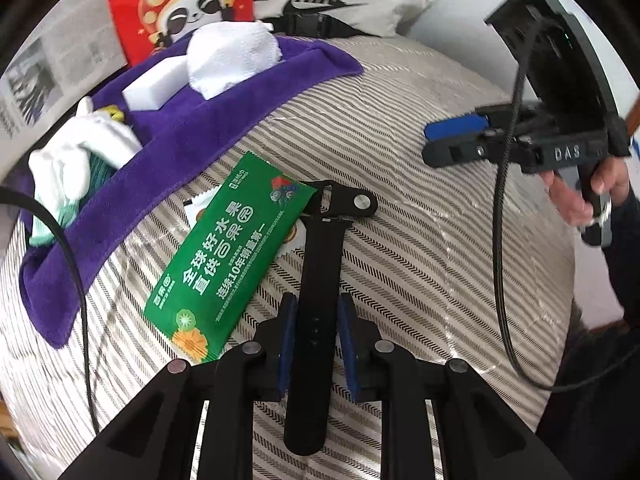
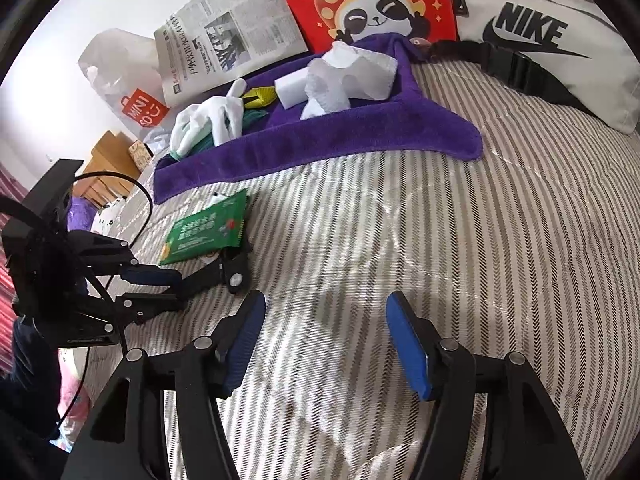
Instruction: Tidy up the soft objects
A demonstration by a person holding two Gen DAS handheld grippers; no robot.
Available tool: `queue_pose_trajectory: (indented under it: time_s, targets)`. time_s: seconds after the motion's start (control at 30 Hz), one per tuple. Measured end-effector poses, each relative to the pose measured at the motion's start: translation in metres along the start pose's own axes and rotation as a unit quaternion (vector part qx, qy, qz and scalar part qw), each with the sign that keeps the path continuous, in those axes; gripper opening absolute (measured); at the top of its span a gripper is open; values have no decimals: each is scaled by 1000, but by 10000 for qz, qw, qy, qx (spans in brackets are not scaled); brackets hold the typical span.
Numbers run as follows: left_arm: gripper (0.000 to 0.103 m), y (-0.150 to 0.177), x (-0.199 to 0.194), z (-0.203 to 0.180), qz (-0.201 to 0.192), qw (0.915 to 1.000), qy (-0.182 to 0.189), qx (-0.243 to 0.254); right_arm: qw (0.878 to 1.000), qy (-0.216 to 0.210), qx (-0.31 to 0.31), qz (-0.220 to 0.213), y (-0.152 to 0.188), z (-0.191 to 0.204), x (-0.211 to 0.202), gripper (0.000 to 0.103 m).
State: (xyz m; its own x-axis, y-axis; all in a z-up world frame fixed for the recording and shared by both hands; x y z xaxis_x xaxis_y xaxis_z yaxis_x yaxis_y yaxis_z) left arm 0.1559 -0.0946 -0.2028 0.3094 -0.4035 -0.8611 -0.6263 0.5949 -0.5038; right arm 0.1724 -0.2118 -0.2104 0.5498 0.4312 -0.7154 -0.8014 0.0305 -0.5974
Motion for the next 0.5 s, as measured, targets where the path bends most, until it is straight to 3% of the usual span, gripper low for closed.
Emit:
queue_pose_trajectory:
  time_s: [0.17, 0.5]
  targets:
    - [20, 0, -18, 3, -290, 9988, -14, -400, 9987, 61, -500, -40, -10, 22, -1, 63]
    - [20, 11, -49, 16, -529, 9959, -176, -719, 9944, -113, -1039, 174, -12, 60, 25, 63]
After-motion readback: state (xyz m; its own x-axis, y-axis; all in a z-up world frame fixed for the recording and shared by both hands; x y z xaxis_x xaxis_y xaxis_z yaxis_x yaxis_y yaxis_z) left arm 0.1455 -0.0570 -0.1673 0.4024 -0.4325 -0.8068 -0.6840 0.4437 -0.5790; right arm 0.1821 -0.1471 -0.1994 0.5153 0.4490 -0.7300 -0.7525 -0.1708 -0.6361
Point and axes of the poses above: each gripper's, at about its wrist camera, not at the fingertips, and x roughly the way its jaws point, z to its left, y to its underside, the point moved 10 cm from there along x, roughly the way its jaws point, and after that the axes turned 7 degrees about -z, right-handed, at the moved point
